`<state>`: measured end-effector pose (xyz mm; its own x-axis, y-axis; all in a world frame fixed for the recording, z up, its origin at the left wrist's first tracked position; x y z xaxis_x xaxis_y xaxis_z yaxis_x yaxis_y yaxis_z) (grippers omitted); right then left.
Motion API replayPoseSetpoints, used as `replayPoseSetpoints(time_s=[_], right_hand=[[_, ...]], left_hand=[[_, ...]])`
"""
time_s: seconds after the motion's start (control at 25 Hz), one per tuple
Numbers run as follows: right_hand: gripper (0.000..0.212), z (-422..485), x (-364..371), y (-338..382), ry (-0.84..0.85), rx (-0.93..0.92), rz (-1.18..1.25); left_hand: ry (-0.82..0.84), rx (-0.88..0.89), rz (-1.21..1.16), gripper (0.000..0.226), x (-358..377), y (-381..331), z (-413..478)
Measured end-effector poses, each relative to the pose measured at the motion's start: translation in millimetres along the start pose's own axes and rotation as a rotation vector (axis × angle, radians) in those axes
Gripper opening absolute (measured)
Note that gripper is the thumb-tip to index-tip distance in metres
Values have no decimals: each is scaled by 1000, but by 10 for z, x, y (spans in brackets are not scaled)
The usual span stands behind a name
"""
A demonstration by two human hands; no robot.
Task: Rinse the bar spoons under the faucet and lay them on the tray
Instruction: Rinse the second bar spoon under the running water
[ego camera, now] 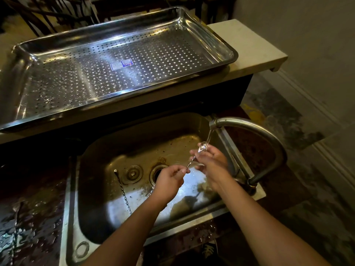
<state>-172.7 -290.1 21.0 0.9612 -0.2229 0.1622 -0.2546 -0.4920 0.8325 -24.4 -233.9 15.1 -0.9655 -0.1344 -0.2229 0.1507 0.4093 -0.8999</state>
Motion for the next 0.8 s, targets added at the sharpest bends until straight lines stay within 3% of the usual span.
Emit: replayPoseSetpoints(time_s=[0.24,0.32,0.44,0.56,0.64,0.8], right_hand=[[7,-49,24,127,-11,-77,-91],[15,-94,83,108,40,-85,-81],[16,-72,42,181,-19,-119,-87],[6,-123,65,233,3,-133,-103],[7,-160,94,185,42,-134,-113],[24,-77,-33,289,-78,-155,-139]], left_hand=[[23,-17,-9,22,11,27,7],[18,-27,-16,22,21,25,36],[25,-28,-2,21,32,25,54],[23,-21,-7,20,81,-13,80],[36,-16,-47,19,125,-63,77],[46,7,-8,20,169,-94,42]])
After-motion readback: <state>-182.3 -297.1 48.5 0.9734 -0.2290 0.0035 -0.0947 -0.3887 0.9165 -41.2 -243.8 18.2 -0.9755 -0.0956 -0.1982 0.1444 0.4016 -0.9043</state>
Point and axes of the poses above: each hand's wrist, its own z-axis towards the middle knuckle, its own x-axis out of the palm, y = z × x, the point moved 7 cm from there along z, towards the middle knuckle, and after that the axes turned 8 degrees about -y, right-handed, at the moved point
